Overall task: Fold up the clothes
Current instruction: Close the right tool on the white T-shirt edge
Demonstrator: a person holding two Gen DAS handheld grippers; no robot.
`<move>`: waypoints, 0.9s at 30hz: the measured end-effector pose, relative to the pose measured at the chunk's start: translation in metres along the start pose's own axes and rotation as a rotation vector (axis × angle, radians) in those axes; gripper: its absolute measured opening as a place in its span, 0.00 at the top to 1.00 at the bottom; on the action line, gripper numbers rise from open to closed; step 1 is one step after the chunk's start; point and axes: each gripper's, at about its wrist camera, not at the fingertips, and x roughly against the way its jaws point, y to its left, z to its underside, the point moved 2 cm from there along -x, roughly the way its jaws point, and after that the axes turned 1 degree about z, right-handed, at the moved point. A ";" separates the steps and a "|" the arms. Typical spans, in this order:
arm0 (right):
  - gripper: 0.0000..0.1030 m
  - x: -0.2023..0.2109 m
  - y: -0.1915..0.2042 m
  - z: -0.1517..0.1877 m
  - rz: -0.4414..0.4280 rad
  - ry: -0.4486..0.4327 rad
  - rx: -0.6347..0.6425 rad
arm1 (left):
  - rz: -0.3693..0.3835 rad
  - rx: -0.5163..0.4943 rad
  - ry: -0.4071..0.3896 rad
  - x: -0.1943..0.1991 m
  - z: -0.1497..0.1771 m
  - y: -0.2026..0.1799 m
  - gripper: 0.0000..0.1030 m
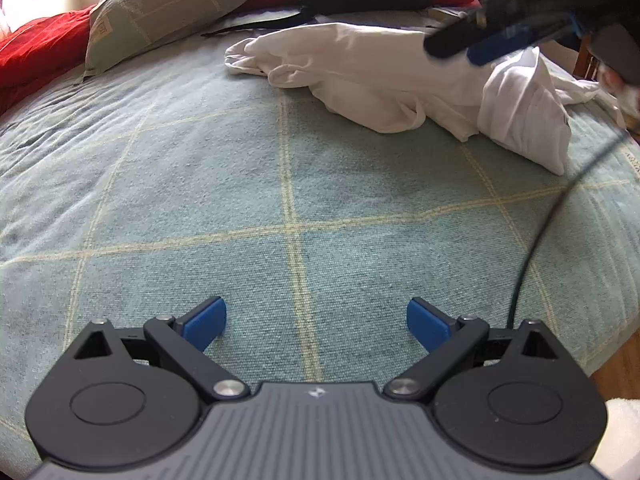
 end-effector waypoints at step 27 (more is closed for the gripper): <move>0.53 -0.058 0.002 0.048 0.361 0.043 0.303 | -0.012 -0.032 -0.013 0.002 -0.003 -0.006 0.06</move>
